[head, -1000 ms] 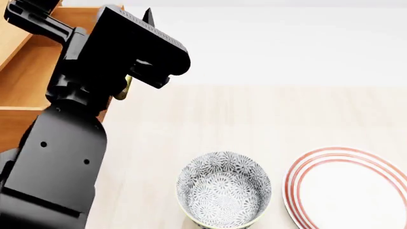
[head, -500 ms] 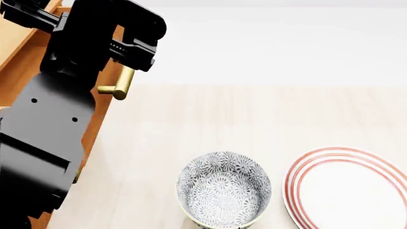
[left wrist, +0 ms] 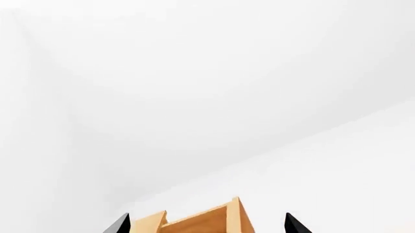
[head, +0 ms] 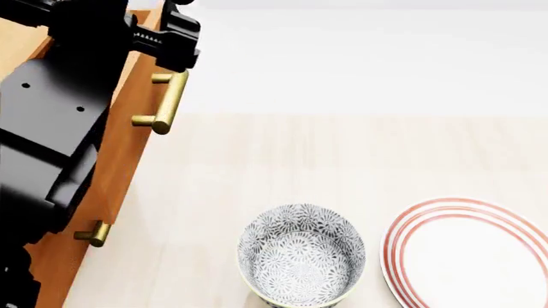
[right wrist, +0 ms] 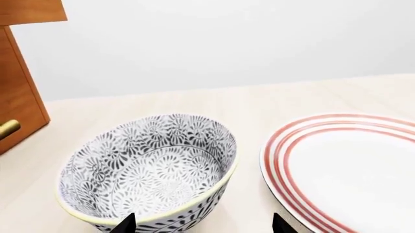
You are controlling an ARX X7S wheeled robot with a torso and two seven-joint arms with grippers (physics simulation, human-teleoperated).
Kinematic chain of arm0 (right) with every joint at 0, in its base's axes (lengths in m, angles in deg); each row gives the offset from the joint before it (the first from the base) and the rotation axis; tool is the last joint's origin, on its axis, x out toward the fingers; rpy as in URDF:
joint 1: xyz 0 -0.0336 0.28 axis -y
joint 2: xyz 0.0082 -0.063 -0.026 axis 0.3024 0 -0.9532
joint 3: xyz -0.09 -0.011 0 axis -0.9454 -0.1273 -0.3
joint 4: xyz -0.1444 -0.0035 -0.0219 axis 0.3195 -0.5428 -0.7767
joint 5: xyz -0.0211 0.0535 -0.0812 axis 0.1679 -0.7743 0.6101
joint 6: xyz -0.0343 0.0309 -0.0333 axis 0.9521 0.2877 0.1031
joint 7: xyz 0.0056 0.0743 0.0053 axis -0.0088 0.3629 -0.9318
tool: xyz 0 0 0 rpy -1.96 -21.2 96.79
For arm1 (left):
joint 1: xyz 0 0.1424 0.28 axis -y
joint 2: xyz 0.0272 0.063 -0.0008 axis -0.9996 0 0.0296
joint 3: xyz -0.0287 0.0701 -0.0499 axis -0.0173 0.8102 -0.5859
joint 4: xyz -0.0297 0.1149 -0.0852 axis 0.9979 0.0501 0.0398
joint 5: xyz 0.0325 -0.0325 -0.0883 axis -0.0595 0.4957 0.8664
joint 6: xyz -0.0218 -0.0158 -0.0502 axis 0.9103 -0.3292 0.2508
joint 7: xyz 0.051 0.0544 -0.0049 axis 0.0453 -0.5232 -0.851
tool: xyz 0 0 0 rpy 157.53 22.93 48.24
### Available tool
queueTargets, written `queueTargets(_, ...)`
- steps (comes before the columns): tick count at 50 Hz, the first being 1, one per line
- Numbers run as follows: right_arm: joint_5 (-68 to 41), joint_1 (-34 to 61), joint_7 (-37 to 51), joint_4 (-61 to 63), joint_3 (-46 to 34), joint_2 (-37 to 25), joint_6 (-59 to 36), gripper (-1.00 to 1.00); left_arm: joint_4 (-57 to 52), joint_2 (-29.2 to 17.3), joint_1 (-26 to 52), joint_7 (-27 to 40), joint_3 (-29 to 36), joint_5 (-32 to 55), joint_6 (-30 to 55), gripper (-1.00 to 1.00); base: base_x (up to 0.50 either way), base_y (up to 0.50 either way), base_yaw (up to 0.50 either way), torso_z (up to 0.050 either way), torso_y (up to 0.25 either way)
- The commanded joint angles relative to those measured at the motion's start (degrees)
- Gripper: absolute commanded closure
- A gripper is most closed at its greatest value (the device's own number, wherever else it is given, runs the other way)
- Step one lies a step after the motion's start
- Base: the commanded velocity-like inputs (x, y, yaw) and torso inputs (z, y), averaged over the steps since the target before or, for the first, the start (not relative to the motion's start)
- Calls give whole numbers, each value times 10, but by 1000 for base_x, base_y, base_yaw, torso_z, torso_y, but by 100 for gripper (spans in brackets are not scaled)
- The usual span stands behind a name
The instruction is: Open the top drawer of the cabinet.
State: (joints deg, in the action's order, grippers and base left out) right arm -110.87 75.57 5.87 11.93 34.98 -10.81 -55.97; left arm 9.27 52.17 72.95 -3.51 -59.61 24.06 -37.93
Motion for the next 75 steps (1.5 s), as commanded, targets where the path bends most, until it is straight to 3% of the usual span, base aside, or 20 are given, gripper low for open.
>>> queueTargets(1, 9, 0, -11, -2, 7, 9, 2, -100, 18, 16, 39, 38, -46, 95, 36, -100, 0, 0, 0, 0, 0)
queueTargets(21, 7, 0, -11, -5, 4, 8, 4, -100, 107, 15, 83, 145, -106, 243, 30, -100, 0, 0, 0, 0, 0)
queueTargets(38, 0, 3, -5, -1, 8, 6, 1, -100, 132, 10, 97, 178, -143, 370, 52, -100, 0, 0, 0, 0, 0)
queueTargets(54, -1, 5, -5, -5, 5, 5, 3, -100, 159, 8, 100, 206, -169, 438, 50, -100, 0, 0, 0, 0, 0)
queueTargets(64, 0, 3, -4, -3, 2, 4, 2, -100, 241, 10, 131, 263, -210, 485, 53, -100, 0, 0, 0, 0, 0)
queueTargets(75, 0, 3, -5, -7, -1, 4, 6, -100, 240, 10, 124, 307, -228, 543, 70, -100, 0, 0, 0, 0, 0)
